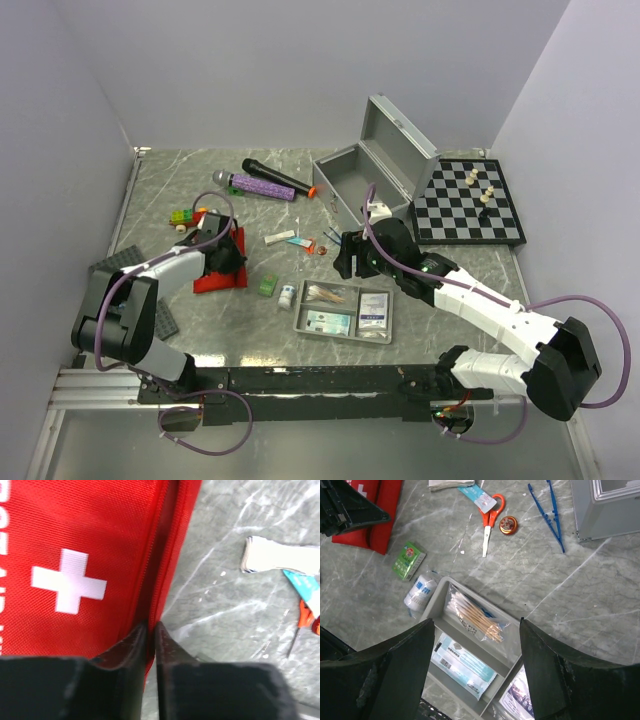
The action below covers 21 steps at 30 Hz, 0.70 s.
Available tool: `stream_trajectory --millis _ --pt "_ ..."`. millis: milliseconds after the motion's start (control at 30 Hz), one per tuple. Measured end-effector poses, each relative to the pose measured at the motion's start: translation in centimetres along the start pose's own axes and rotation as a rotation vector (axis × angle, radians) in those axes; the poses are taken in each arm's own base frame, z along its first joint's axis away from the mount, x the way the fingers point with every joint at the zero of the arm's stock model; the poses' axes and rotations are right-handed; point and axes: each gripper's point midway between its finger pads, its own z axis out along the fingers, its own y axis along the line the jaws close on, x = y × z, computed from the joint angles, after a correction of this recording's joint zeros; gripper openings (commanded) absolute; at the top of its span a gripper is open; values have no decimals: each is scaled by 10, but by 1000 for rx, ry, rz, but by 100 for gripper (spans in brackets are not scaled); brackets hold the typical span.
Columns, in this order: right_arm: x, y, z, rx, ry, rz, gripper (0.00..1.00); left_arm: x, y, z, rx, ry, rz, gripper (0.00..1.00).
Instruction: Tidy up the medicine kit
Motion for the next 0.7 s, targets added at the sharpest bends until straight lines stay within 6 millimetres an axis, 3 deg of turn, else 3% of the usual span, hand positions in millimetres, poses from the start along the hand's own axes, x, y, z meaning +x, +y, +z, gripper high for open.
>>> stream_trajectory --millis 100,267,433,567,700 --pt "0 1 0 -3 1 1 75 3 -4 -1 21 6 6 1" --pt "2 4 -1 -20 15 0 77 6 -16 -17 97 5 13 1" --pt "0 21 -7 -105 38 -5 82 -6 -54 -61 310 -53 21 1" --pt "-11 44 -14 -205 33 -4 84 -15 -95 -112 546 -123 31 1" --pt "-22 65 -20 -300 25 11 85 -7 -128 -153 716 -144 57 1"
